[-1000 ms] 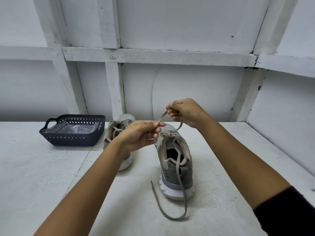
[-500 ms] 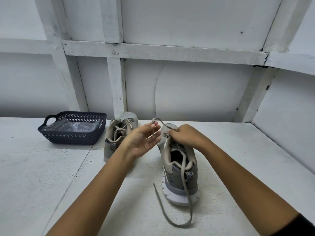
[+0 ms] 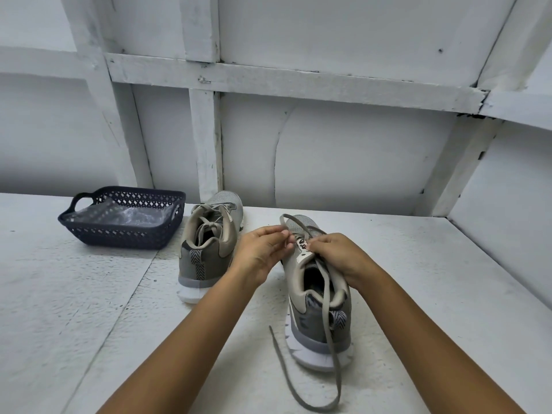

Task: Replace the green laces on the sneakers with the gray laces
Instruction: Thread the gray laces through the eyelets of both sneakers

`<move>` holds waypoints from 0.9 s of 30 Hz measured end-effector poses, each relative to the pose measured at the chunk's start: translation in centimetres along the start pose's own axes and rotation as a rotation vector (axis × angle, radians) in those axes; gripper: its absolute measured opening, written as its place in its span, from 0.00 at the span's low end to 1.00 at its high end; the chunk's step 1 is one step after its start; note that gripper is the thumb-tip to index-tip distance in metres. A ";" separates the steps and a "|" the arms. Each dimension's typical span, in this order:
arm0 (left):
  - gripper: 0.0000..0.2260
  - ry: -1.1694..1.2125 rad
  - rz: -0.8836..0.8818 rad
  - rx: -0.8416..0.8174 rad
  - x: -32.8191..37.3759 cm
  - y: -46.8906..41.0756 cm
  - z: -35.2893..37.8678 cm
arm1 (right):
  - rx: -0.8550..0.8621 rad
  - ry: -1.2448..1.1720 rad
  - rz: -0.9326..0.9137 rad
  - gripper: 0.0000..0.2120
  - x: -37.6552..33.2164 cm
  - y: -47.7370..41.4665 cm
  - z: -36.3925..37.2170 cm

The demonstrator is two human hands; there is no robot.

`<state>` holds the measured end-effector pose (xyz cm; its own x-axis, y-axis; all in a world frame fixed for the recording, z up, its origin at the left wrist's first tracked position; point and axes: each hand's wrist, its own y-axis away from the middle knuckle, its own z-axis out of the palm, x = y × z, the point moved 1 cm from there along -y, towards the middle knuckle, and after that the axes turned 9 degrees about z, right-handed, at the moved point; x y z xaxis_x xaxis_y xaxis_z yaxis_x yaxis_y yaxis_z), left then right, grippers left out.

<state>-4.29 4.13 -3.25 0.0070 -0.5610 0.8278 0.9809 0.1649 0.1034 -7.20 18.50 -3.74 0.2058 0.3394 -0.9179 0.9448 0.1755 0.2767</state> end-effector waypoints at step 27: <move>0.09 -0.517 0.460 -0.009 -1.8 -1.4 0.1 | 0.014 -0.076 -0.026 0.16 0.6 0.1 0.1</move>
<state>-5.71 4.96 -4.80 0.3313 0.0232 0.9432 0.9019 0.2858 -0.3238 -6.94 18.67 -4.22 0.1996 0.2641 -0.9436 0.9534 0.1702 0.2492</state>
